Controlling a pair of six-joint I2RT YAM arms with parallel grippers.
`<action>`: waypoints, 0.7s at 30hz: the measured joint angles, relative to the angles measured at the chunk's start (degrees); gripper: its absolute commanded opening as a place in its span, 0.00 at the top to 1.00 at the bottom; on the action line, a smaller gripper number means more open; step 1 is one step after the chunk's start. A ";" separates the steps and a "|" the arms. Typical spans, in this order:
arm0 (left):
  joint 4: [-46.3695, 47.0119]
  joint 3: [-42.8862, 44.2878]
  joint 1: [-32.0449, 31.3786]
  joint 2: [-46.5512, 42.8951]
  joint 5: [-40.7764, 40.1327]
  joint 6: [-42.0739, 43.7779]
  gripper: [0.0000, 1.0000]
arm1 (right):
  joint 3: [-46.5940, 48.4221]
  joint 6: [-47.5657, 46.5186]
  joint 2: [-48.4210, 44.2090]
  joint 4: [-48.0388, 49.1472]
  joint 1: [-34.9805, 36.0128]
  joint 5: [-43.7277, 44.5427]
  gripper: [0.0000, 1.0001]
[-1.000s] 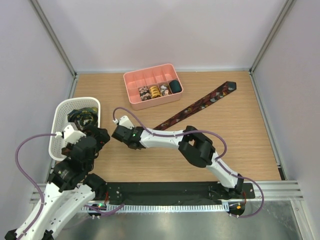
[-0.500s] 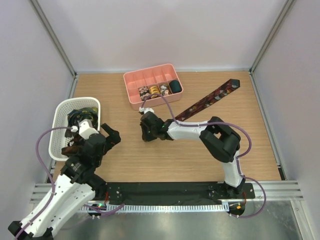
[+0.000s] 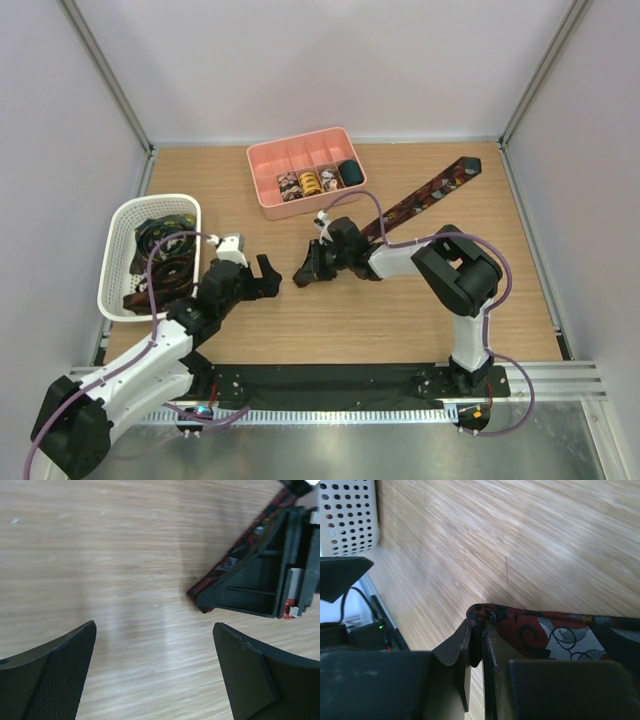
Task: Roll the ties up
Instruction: Roll the tie
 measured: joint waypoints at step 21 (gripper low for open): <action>23.63 6.64 -4.83 28.79 21.16 25.49 0.07 | -7.82 6.75 -0.42 11.39 -6.91 -15.02 0.99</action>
